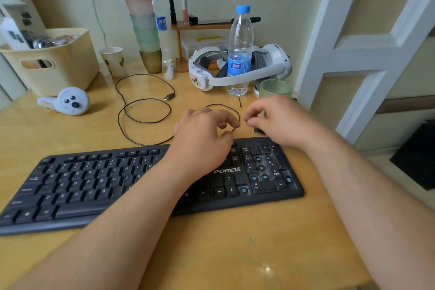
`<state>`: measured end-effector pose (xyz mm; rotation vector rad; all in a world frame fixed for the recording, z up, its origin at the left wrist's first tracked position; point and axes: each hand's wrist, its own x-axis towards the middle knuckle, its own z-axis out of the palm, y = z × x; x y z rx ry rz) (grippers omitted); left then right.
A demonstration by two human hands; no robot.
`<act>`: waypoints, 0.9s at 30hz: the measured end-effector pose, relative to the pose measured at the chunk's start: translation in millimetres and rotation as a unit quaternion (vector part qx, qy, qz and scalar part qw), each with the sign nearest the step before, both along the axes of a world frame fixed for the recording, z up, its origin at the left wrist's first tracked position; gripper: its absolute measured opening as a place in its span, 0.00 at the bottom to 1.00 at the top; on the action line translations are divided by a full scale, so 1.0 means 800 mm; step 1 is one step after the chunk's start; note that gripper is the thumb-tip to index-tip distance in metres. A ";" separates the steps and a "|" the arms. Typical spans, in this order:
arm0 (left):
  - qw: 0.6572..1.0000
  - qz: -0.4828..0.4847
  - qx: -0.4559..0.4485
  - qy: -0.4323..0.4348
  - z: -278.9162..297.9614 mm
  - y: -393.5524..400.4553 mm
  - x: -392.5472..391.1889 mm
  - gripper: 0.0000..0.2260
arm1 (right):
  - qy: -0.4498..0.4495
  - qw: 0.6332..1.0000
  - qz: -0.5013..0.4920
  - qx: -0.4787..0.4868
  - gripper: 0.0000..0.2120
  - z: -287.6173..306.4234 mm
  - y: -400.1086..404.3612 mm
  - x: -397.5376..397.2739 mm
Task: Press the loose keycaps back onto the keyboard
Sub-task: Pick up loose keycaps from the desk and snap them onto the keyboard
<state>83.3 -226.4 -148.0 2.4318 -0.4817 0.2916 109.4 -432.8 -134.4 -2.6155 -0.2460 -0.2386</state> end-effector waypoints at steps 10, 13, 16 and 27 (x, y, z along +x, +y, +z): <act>0.984 -0.023 -0.166 -0.063 0.005 -0.002 -0.009 0.11 | 0.104 0.827 0.074 0.548 0.03 0.000 0.035 -0.029; 0.981 -0.023 -0.178 -0.074 0.008 -0.001 -0.009 0.11 | 0.114 0.809 0.085 0.570 0.02 0.003 0.037 -0.030; 0.980 -0.024 -0.182 -0.082 0.010 -0.001 -0.010 0.11 | 0.121 0.804 0.097 0.575 0.07 0.003 0.038 -0.032; 0.974 -0.025 -0.215 -0.066 0.012 0.000 -0.012 0.13 | 0.079 0.843 0.134 0.515 0.18 0.003 0.032 -0.035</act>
